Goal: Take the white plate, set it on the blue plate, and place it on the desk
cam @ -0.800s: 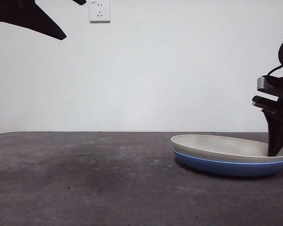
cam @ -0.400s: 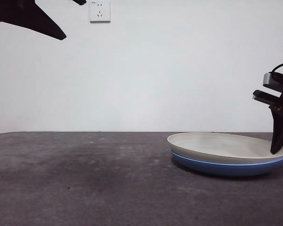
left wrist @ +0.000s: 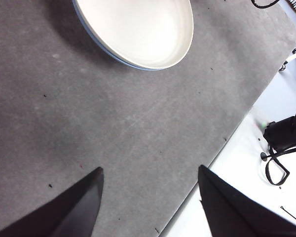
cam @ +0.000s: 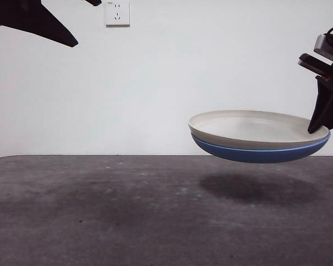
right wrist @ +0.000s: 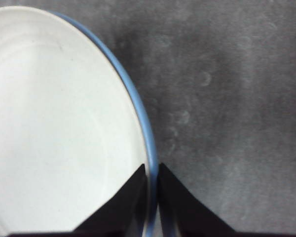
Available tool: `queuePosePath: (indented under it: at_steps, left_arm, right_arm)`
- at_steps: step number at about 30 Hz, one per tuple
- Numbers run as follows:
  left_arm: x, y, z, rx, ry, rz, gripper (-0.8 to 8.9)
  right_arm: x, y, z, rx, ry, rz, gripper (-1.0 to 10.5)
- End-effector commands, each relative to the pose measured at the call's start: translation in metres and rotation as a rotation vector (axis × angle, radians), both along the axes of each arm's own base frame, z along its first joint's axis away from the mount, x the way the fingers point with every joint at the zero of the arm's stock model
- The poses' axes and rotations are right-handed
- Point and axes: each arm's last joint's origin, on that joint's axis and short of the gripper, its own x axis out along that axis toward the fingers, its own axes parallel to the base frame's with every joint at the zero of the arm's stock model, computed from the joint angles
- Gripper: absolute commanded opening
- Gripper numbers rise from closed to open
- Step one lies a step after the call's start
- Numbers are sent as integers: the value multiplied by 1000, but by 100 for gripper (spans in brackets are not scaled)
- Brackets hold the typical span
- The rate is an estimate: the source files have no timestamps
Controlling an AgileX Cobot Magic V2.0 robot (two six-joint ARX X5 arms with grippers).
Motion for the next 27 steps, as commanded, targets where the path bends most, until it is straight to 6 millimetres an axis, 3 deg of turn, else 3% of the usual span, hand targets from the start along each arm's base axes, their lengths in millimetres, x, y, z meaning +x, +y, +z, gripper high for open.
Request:
queuePosePath:
  at_steps: [1,9,15,27]
  left_arm:
    - [0,-2,4,-11,-17,-14,312]
    - [0,-2,4,-10,-16,-14,312]
    - [0,-2,3,-10,-16,-13,312]
    - [0,-2,3,-8,-8,-11,312]
  right_arm:
    - [3,7,2,32,4,-6,5]
    - [10,48,9,103,-86,23,5]
    - [25,72,-6,103,-48,45,5]
    - [55,86,-31,65,15,25,5]
